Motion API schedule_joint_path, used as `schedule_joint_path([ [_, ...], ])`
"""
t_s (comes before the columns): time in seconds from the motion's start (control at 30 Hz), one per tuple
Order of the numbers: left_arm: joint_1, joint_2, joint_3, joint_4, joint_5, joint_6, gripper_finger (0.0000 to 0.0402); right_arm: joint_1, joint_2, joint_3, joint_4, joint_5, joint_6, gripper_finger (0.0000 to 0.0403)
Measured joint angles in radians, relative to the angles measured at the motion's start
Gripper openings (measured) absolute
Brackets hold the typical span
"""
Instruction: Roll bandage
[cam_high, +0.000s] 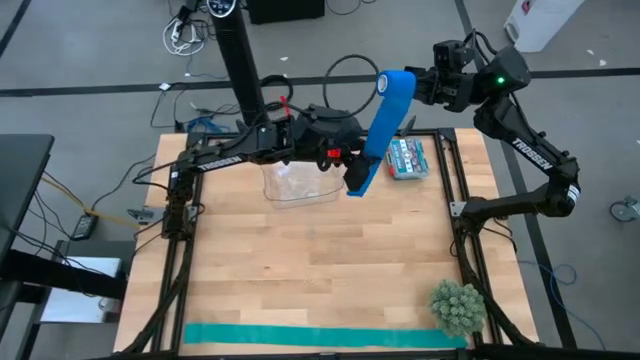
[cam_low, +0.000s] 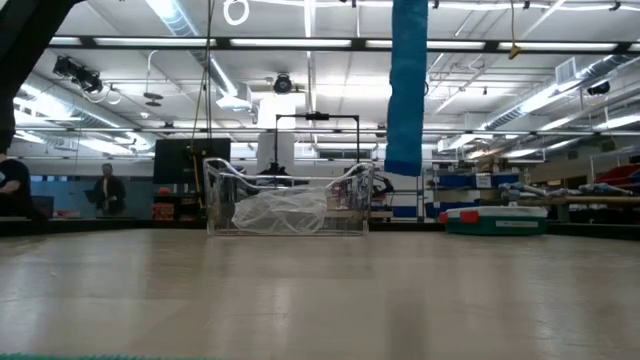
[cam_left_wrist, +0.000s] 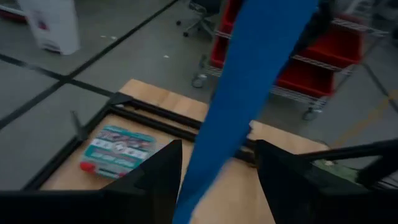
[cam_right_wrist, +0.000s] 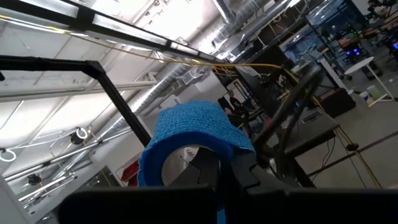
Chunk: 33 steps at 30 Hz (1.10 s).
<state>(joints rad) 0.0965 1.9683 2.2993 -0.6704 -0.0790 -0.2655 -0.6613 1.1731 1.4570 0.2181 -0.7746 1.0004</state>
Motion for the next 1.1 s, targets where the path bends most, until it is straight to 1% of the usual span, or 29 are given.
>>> schedule_joint_path([
  [0.1, -0.006, 0.006, 0.0, 0.021, 0.013, 0.0, 0.0191, 0.0, 0.0, 0.0, 0.001, 0.001, 0.0, 0.0],
  [0.17, -0.008, 0.008, 0.0, 0.025, 0.013, 0.0, 0.0163, 0.0, 0.0, 0.0, 0.002, 0.0, 0.0, 0.0],
  [0.27, -0.008, 0.006, 0.0, 0.028, 0.014, -0.004, 0.0105, -0.008, -0.002, 0.0, 0.003, -0.001, 0.0, 0.0],
  [0.37, -0.008, 0.001, 0.0, 0.03, 0.014, -0.011, 0.0032, -0.014, -0.003, 0.0, 0.004, -0.004, 0.001, 0.0],
  [0.4, -0.007, -0.005, 0.0, 0.026, 0.019, -0.02, 0.0017, -0.017, -0.003, 0.0, 0.004, -0.008, 0.001, 0.0],
  [0.6, -0.007, -0.039, 0.005, 0.013, 0.014, -0.02, 0.0005, -0.034, -0.003, 0.0, 0.024, -0.016, 0.027, 0.0],
  [0.67, -0.006, -0.046, 0.005, -0.039, -0.002, 0.0, 0.0005, -0.041, -0.003, 0.0, 0.039, -0.028, 0.037, 0.0],
  [0.73, -0.006, -0.047, 0.004, -0.056, -0.005, 0.004, 0.0004, -0.052, -0.004, 0.0, 0.04, -0.038, 0.043, 0.0],
  [1.0, -0.035, -0.055, 0.004, -0.078, 0.021, 0.004, 0.0003, -0.143, -0.009, 0.0, 0.034, -0.06, 0.057, 0.0],
  [1.1, -0.041, -0.055, 0.004, -0.121, -0.01, 0.019, 0.0003, -0.163, -0.009, 0.0, 0.035, -0.086, 0.069, 0.0],
])
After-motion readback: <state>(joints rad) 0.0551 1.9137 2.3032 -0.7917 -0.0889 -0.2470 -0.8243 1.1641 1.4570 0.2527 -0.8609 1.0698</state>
